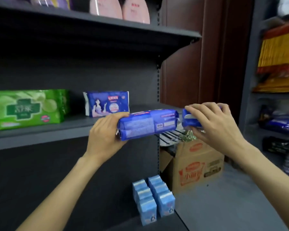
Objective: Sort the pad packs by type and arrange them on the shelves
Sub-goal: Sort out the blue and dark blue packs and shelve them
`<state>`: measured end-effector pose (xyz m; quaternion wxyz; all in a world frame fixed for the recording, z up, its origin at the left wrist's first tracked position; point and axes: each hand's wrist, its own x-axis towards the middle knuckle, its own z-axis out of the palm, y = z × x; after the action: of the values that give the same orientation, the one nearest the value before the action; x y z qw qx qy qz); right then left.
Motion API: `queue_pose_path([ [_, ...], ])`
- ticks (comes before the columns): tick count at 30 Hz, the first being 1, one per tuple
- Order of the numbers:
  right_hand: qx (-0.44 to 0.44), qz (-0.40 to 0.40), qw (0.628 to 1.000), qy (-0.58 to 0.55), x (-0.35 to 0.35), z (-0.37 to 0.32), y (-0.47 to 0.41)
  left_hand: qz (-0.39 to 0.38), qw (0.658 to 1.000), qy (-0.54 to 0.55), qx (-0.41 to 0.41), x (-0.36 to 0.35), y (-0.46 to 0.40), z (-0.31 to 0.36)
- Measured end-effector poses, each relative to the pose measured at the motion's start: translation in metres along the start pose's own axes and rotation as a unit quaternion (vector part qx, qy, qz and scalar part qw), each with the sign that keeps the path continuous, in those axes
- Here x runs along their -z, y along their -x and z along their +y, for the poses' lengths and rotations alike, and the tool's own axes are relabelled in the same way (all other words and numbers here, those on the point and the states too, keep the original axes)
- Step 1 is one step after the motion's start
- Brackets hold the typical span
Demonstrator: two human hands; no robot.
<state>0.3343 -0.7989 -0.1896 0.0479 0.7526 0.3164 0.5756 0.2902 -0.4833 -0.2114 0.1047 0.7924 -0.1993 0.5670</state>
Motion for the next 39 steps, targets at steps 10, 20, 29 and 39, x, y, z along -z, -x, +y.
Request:
queue_pose_path([
  [10, 0.235, -0.149, 0.955, 0.103, -0.085, 0.010, -0.141, -0.024, 0.977, -0.100, 0.188, 0.005, -0.035, -0.052],
  [20, 0.010, 0.016, 0.964, -0.264, -0.143, -0.019, -0.104, 0.019, 0.974, 0.002, 0.226, 0.003, -0.027, -0.053],
  [29, -0.287, -0.151, 0.670, -0.667, -0.051, -0.088, -0.071, 0.088, 0.986, -0.142, 0.027, -0.023, -0.013, 0.003],
  [39, -0.257, -0.039, 0.710, -0.654, -0.054, -0.014, -0.059, 0.022, 0.992, 0.081, 0.097, -0.033, -0.023, 0.023],
])
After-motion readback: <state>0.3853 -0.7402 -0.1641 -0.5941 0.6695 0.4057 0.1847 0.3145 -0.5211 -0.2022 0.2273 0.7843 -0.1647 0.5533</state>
